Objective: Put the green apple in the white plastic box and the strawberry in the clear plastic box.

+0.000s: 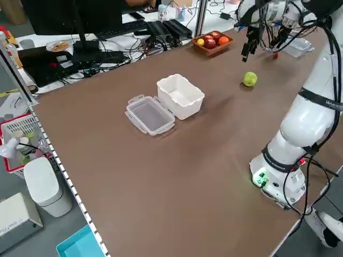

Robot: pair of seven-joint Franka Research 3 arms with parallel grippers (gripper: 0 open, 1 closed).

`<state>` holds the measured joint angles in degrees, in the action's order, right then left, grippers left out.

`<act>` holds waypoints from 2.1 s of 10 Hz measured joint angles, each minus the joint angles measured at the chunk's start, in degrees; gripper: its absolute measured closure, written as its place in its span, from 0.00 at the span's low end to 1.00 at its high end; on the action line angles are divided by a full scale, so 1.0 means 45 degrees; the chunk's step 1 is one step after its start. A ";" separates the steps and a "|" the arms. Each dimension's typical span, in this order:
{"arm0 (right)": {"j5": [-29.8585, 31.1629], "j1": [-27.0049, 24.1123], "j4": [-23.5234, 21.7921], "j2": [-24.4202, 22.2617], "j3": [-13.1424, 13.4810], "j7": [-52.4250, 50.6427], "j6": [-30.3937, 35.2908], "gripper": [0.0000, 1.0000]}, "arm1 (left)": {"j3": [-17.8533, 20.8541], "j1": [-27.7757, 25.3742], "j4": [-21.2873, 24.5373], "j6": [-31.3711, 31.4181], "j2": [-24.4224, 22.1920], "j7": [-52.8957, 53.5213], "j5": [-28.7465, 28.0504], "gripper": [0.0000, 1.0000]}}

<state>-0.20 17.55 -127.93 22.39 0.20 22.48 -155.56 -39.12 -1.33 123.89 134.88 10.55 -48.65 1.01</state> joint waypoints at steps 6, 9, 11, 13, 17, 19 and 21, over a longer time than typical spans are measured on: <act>0.0000 0.0581 -0.0894 -0.0007 -0.0002 0.0354 -0.0430 0.01 | 0.0036 0.0988 -0.1135 0.1514 0.3964 -0.2783 -0.2973 0.00; 0.0000 0.0629 -0.0897 -0.0012 0.0010 0.0395 -0.0469 0.02 | -0.0001 0.1206 -0.1197 0.1501 0.4353 -0.3065 -0.3256 0.00; 0.0000 0.0629 -0.0894 -0.0023 0.0053 0.0405 -0.0508 0.02 | 0.0000 0.1411 -0.1191 0.1446 0.4449 -0.3391 -0.3258 0.00; 0.0000 0.0628 -0.0870 -0.0052 0.0092 0.0409 -0.0542 0.02 | 0.0030 0.1382 -0.1256 0.1456 0.4537 -0.3462 -0.3286 0.00; 0.0000 0.0628 -0.0864 -0.0083 0.0097 0.0412 -0.0559 0.03 | 0.0212 0.1304 -0.1756 0.1479 0.4981 -0.3486 -0.3527 0.00; 0.0000 0.0630 -0.0872 -0.0081 0.0096 0.0412 -0.0559 0.05 | 0.0275 0.1332 -0.1901 0.1480 0.5199 -0.3535 -0.3529 0.00; 0.0000 0.0636 -0.0889 -0.0061 0.0091 0.0412 -0.0562 0.05 | 0.0283 0.1430 -0.1925 0.1471 0.5490 -0.3962 -0.3564 0.04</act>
<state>-0.20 20.41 -131.93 22.11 0.61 24.33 -158.09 -37.85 5.10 115.23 141.50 35.25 -66.48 -15.03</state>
